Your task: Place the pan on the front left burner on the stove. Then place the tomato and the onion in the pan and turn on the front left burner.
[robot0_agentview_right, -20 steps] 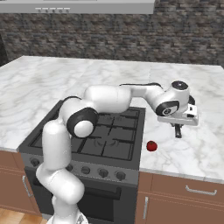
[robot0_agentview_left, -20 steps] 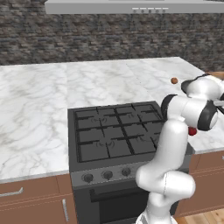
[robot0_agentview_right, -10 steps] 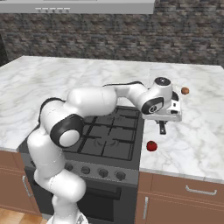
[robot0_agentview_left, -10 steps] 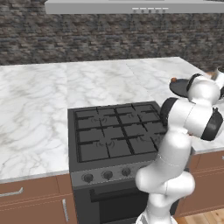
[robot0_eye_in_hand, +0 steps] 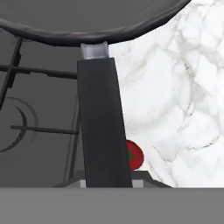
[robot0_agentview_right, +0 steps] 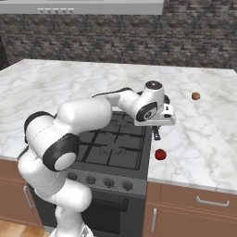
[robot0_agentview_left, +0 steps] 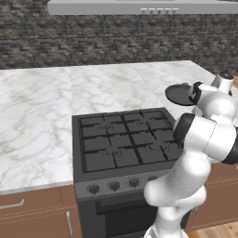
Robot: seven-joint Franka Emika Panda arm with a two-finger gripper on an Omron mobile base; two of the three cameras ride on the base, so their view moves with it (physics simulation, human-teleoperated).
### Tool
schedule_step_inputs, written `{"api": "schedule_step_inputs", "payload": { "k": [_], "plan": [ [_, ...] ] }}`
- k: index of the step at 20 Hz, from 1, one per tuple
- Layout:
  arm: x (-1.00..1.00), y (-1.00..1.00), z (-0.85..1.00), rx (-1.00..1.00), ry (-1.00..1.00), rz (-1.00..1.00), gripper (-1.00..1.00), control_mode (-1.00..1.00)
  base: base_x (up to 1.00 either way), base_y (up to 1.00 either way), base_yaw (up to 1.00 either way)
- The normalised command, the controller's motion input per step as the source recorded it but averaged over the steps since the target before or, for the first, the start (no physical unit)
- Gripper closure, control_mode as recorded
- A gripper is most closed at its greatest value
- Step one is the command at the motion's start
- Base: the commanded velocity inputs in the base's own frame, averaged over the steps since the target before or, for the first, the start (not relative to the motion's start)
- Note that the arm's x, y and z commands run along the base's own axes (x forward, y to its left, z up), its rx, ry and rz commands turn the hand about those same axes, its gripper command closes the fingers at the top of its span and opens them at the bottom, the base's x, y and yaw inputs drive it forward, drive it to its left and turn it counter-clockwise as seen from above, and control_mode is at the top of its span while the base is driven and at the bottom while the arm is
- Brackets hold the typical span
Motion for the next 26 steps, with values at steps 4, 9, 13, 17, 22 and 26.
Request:
{"api": "schedule_step_inputs", "payload": {
  "k": [4, 9, 13, 17, 22, 26],
  "plan": [
    [0.00, 0.52, 0.02, 0.00, 0.00, 0.13, 1.00, -1.00, 0.00, 0.00, 0.00],
    [0.00, 0.49, 0.00, 0.00, 0.00, 0.14, 1.00, -1.00, 0.00, 0.00, 0.00],
    [-0.02, 0.44, 0.00, 0.00, 0.00, 0.14, 1.00, -1.00, 0.00, 0.00, 0.00],
    [-0.06, 0.45, 0.00, 0.00, 0.00, 0.17, 1.00, -1.00, 0.00, 0.00, 0.00],
    [-0.02, 0.44, 0.00, 0.00, 0.00, 0.18, 1.00, -1.00, 0.00, 0.00, 0.00],
    [0.00, 0.40, 0.00, -0.03, 0.00, 0.18, 1.00, -1.00, 0.00, 0.00, 0.00]
  ]
}}
